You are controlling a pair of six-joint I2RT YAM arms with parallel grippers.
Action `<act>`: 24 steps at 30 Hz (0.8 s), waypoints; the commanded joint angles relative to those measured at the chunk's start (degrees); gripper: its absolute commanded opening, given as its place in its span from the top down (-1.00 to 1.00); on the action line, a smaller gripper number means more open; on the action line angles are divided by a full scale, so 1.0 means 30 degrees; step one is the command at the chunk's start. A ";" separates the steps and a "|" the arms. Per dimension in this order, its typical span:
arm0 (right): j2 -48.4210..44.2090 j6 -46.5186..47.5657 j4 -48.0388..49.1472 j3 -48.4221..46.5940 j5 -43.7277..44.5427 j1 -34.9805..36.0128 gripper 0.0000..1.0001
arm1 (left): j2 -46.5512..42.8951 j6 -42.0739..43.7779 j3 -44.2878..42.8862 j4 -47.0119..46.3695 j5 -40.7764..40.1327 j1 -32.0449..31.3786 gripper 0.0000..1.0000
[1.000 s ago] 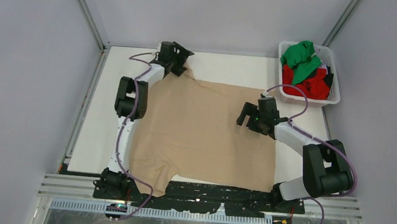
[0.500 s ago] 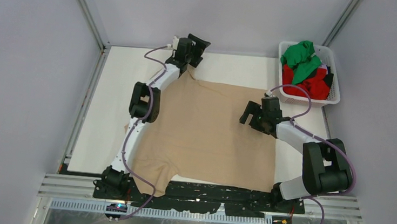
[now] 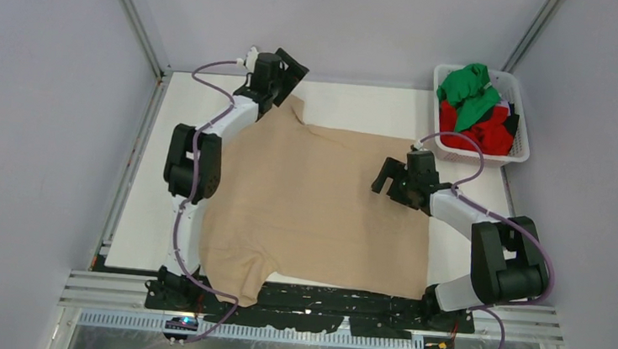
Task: Fold and stack the t-shirts
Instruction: Flatten out the tshirt
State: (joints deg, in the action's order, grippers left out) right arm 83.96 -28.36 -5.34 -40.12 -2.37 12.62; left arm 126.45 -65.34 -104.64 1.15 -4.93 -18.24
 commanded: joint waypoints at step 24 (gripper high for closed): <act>-0.0211 0.0331 0.0581 -0.0061 -0.0068 -0.0104 -0.91 | 0.5000 -0.2124 -0.4643 0.2428 0.0591 -0.0830 -0.99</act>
State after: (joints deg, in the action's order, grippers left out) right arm 83.00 -28.14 -5.19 -39.42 -2.66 12.60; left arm 140.00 -70.65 -113.69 9.67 -2.76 -19.05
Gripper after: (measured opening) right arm 0.954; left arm 0.994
